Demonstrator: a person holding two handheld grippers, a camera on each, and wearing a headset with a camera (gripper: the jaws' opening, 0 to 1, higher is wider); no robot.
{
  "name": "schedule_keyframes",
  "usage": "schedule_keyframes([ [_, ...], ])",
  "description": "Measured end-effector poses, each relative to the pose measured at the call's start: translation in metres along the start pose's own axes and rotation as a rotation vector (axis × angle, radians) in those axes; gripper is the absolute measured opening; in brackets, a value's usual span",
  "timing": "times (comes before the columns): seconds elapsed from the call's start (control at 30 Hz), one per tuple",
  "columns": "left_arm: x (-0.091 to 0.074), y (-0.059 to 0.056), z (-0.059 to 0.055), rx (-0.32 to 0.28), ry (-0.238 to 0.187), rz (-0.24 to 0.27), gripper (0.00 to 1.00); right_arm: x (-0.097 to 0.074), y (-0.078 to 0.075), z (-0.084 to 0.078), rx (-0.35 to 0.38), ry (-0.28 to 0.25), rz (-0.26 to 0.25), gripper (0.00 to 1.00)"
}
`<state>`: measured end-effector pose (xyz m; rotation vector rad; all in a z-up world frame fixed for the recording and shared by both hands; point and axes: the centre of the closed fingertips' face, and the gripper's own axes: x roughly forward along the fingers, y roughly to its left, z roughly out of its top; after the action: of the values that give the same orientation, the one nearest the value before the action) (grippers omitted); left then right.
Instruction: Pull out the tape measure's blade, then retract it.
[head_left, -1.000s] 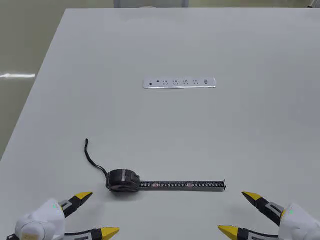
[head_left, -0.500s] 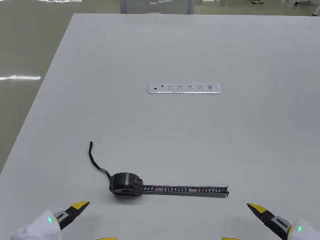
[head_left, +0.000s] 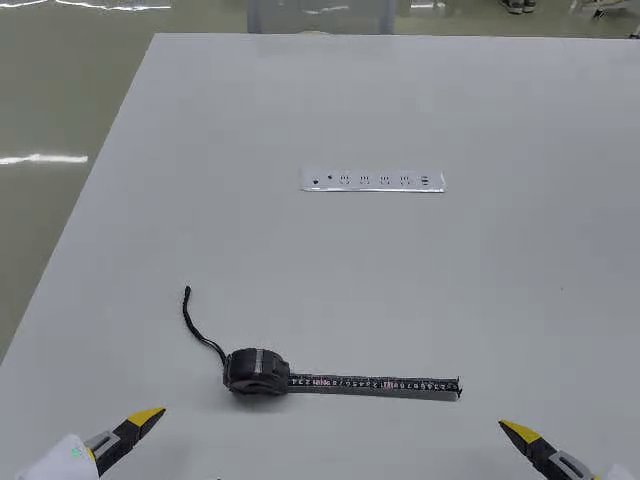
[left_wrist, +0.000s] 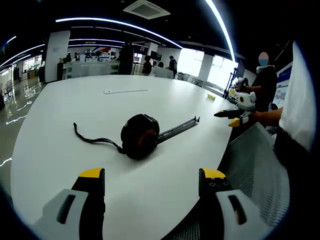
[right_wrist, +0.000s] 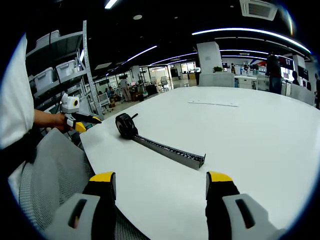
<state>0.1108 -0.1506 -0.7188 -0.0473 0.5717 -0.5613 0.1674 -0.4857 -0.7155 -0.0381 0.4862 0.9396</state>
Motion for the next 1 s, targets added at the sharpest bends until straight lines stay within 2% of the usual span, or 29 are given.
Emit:
schedule_keyframes([
  [0.33, -0.0029, -0.0023, -0.0023, -0.021, -0.017, 0.007, 0.75, -0.0022, 0.0005, 0.0003, 0.011, -0.021, -0.014, 0.74],
  [1.0, -0.0023, -0.0029, -0.0032, -0.011, -0.005, -0.003, 0.75, -0.0024, -0.001, 0.0003, 0.013, -0.023, -0.007, 0.73],
])
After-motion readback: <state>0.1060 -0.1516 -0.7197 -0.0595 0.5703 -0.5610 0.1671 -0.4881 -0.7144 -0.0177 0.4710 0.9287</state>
